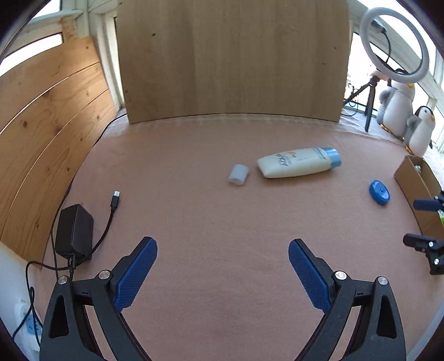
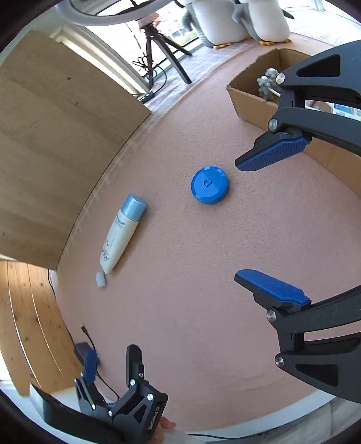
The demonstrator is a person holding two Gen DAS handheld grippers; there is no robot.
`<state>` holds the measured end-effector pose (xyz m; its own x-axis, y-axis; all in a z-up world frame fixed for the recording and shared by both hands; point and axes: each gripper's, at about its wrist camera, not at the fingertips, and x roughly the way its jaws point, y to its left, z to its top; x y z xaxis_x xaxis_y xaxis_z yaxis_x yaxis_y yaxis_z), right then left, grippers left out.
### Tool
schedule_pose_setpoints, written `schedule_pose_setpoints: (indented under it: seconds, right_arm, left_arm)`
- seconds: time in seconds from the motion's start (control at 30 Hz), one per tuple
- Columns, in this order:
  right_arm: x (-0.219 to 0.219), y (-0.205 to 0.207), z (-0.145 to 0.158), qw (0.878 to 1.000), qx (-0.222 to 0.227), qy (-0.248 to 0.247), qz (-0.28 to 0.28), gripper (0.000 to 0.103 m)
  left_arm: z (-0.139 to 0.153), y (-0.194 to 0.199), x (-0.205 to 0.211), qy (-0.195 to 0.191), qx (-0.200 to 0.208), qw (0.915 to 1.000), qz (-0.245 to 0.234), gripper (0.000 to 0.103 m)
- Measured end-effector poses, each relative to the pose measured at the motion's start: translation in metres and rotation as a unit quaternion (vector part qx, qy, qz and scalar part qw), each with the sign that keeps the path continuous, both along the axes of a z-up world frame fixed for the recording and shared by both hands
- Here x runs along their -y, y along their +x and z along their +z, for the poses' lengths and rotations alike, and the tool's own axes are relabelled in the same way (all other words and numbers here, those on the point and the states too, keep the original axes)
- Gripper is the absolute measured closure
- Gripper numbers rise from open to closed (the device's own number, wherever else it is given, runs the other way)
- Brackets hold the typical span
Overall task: Organize objects
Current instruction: 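Move both open tools away from the box toward the white sponge, then close the left tool on the white foam sponge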
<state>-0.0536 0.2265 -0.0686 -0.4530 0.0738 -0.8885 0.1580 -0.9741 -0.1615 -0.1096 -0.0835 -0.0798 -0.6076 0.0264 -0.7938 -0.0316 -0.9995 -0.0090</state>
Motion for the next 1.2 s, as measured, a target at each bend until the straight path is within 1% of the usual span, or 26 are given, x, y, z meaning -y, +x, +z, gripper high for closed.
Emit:
schedule_pose_setpoints:
  seconds: [0.1,0.2,0.23,0.3,0.43,0.5,0.6,0.67,0.73,0.77,0.83,0.87,0.93,0.97,1.03,1.13,1.2]
  right_arm:
    - [0.001,-0.003,-0.019,0.997,-0.007,-0.033,-0.067,0.033]
    - [-0.006,-0.003,-0.033,0.99,-0.016,-0.052,-0.127,0.033]
    - [-0.01,-0.003,-0.036,0.988,-0.022,-0.055,-0.144,0.033]
    - [-0.014,-0.002,-0.04,0.984,-0.03,-0.044,-0.172,0.033]
    - [-0.017,-0.003,-0.046,0.981,-0.03,-0.049,-0.186,0.033]
    - [-0.018,-0.003,-0.047,0.98,-0.03,-0.047,-0.189,0.033]
    - [-0.023,-0.001,-0.051,0.978,-0.03,-0.057,-0.197,0.033]
    - [-0.024,0.0,-0.055,0.978,-0.026,-0.063,-0.197,0.033]
    - [-0.024,0.002,-0.057,0.978,-0.026,-0.065,-0.194,0.033]
    - [-0.024,0.002,-0.057,0.978,-0.028,-0.065,-0.194,0.032]
    - [-0.025,0.003,-0.057,0.979,-0.03,-0.064,-0.193,0.031]
    - [-0.025,0.002,-0.057,0.978,-0.031,-0.064,-0.195,0.031]
    - [-0.025,0.002,-0.056,0.978,-0.034,-0.065,-0.194,0.031]
    - [-0.024,0.002,-0.055,0.978,-0.037,-0.066,-0.193,0.031]
    - [-0.021,0.001,-0.053,0.979,-0.04,-0.07,-0.187,0.031]
    - [-0.019,-0.001,-0.051,0.98,-0.043,-0.069,-0.182,0.031]
    - [-0.02,-0.001,-0.052,0.979,-0.043,-0.068,-0.186,0.031]
  left_arm:
    - [-0.009,-0.01,0.012,0.009,-0.001,0.9993,0.036,0.005]
    - [-0.014,-0.021,0.004,0.015,-0.014,0.9989,0.042,0.005]
    - [-0.016,-0.027,-0.002,0.014,-0.02,0.9988,0.043,0.005]
    - [-0.024,-0.041,-0.012,0.009,-0.023,0.9987,0.045,0.005]
    - [-0.037,-0.065,-0.025,0.006,-0.017,0.9982,0.058,0.005]
    - [-0.041,-0.074,-0.03,-0.011,-0.018,0.9977,0.065,0.005]
    - [-0.048,-0.087,-0.034,-0.028,-0.017,0.9979,0.055,0.007]
    - [-0.051,-0.097,-0.033,-0.017,-0.01,0.9989,0.043,0.013]
    - [-0.057,-0.105,-0.035,-0.014,0.004,0.9994,0.031,0.026]
    - [-0.057,-0.107,-0.036,-0.005,0.001,0.9997,0.024,0.028]
    - [-0.056,-0.111,-0.039,-0.002,-0.001,0.9999,0.012,0.041]
    - [-0.056,-0.113,-0.042,-0.002,-0.002,1.0,0.004,0.045]
    - [-0.055,-0.115,-0.047,-0.005,-0.005,0.9999,-0.01,0.058]
    - [-0.055,-0.116,-0.05,-0.006,-0.006,0.9998,-0.016,0.061]
    - [-0.054,-0.117,-0.055,-0.003,-0.007,0.9996,-0.027,0.077]
    - [-0.054,-0.118,-0.057,-0.004,-0.01,0.9994,-0.032,0.088]
    - [-0.054,-0.117,-0.054,0.003,-0.012,0.9994,-0.031,0.092]
